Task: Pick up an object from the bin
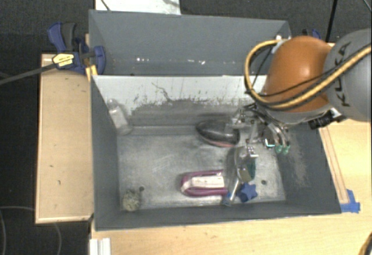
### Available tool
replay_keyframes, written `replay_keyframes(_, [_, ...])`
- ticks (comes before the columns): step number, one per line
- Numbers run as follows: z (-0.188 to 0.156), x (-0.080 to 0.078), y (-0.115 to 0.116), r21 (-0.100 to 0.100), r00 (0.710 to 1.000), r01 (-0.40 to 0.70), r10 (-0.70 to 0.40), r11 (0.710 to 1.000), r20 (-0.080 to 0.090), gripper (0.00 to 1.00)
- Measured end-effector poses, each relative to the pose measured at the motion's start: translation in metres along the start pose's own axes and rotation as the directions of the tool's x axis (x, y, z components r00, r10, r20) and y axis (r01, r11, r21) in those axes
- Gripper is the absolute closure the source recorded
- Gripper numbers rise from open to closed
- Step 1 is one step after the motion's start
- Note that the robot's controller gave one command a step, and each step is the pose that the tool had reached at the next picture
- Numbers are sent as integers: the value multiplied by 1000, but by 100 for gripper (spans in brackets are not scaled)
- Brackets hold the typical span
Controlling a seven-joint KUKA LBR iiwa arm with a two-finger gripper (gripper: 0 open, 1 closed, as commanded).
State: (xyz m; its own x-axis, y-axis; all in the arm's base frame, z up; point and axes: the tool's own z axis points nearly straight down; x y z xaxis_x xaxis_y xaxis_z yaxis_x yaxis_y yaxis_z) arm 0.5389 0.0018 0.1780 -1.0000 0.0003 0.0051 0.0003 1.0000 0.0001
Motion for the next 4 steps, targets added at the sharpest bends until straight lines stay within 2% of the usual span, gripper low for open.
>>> replay_keyframes(1, [105,-58,22,-2,948,317,-317,949,18,0])
replay_keyframes(2, [74,-41,-31,1,987,159,-159,987,9,0])
replay_keyframes(3, [92,-31,-77,-1,985,172,-172,985,11,0])
replay_keyframes(4, [7,38,-32,1,956,293,-293,956,10,0])
